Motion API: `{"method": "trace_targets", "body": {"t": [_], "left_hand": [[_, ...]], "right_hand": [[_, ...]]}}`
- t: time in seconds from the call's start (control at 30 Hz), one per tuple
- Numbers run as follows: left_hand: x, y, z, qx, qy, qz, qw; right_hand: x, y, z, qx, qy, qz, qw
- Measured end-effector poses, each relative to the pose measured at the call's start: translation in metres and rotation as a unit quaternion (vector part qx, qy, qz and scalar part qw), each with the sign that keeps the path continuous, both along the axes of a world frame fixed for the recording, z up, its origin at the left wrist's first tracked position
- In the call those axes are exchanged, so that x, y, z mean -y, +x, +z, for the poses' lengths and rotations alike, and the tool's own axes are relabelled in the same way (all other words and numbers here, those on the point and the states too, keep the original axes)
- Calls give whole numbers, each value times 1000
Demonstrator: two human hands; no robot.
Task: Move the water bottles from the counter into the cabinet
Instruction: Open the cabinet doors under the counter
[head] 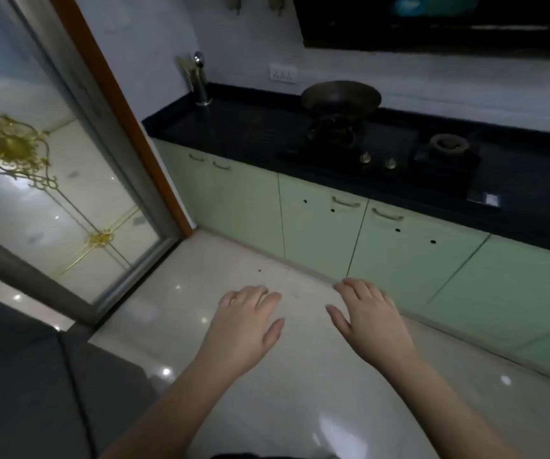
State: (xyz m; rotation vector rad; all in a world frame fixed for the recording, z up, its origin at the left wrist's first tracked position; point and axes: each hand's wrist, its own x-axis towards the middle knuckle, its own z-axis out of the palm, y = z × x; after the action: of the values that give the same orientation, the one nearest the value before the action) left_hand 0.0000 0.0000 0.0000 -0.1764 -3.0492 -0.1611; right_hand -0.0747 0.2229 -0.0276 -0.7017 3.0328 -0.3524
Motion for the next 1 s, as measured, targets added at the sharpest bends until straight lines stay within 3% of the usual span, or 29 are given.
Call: {"method": "trace_targets", "body": {"t": [0.23, 0.4, 0.57, 0.8, 1.0], "left_hand": [[79, -23, -30, 15, 4, 103, 995], [166, -47, -52, 0, 21, 164, 986], [262, -69, -63, 20, 40, 206, 978], [383, -111, -63, 36, 41, 217, 975], [438, -180, -63, 37, 41, 187, 981]], "right_hand": [[101, -46, -16, 16, 3, 110, 994], [197, -84, -27, -13, 30, 172, 985], [292, -125, -36, 24, 78, 218, 972], [387, -184, -35, 41, 81, 182, 979], [433, -248, -34, 48, 109, 158, 980]]}}
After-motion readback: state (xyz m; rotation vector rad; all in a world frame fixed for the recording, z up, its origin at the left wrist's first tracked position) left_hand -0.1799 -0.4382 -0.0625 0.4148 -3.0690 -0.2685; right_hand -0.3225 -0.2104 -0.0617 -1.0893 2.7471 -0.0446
